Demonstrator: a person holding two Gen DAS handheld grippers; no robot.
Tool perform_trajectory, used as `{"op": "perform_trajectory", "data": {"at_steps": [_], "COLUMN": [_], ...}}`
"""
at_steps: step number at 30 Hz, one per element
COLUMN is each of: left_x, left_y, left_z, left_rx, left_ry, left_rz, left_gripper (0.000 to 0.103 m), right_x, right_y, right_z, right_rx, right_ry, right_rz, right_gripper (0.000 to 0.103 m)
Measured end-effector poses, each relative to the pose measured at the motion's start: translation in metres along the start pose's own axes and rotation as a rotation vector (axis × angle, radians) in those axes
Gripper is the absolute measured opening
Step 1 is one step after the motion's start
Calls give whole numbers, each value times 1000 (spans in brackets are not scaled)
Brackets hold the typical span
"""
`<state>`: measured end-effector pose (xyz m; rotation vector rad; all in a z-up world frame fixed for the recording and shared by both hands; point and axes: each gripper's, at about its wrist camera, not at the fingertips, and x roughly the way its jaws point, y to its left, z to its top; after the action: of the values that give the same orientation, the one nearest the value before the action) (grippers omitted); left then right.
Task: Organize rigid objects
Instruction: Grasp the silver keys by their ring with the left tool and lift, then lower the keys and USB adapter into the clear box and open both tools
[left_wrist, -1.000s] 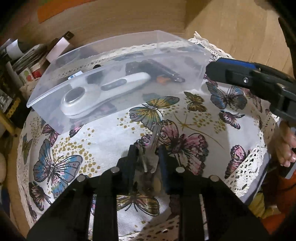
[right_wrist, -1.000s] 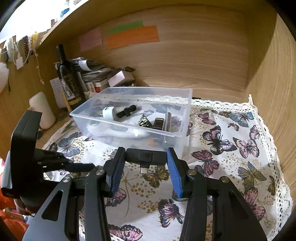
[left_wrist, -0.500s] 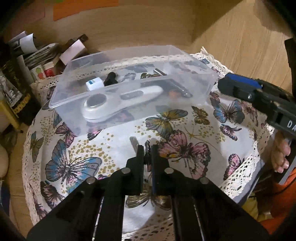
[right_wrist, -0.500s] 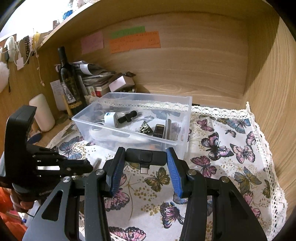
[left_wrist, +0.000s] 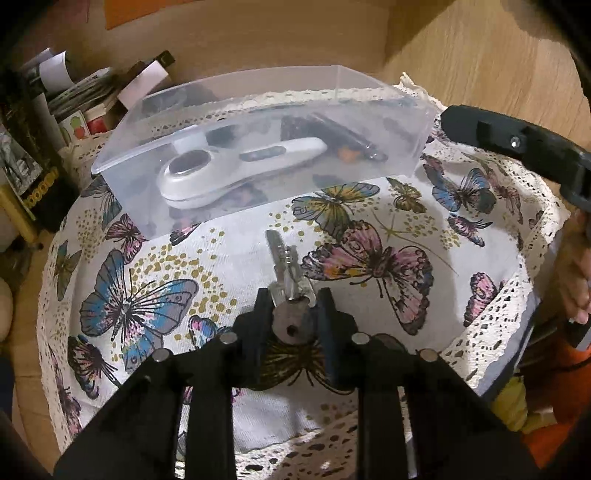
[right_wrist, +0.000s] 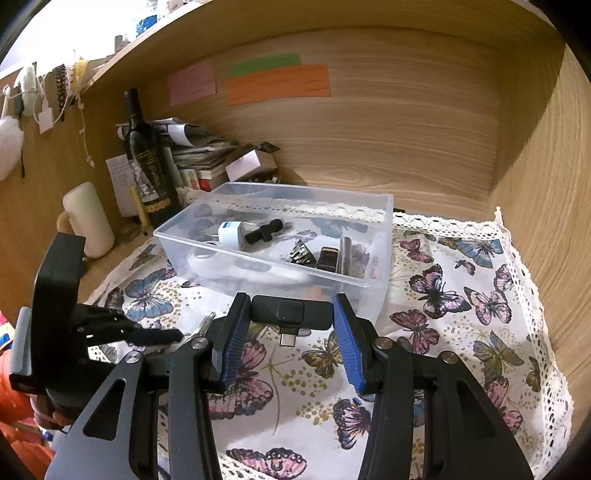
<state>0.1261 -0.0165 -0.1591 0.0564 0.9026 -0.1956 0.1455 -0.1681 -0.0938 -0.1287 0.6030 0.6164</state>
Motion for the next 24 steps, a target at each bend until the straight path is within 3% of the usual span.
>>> {"op": "perform_trajectory", "data": {"at_steps": [13,24], "left_x": [-55,-94], "left_y": [15,42], "left_z": [23,63], "left_rx": [-40,-75], "left_ry": [-181,-320], "left_rz": [12,51], "left_gripper": [23,23], "right_x": [-3,2], "right_y": [-5,-11], "right_z": [11,46], "right_rx": [8,16], "right_ry": [-19,-87], "right_rz": [-14,-24], "right_gripper": [42,42]}}
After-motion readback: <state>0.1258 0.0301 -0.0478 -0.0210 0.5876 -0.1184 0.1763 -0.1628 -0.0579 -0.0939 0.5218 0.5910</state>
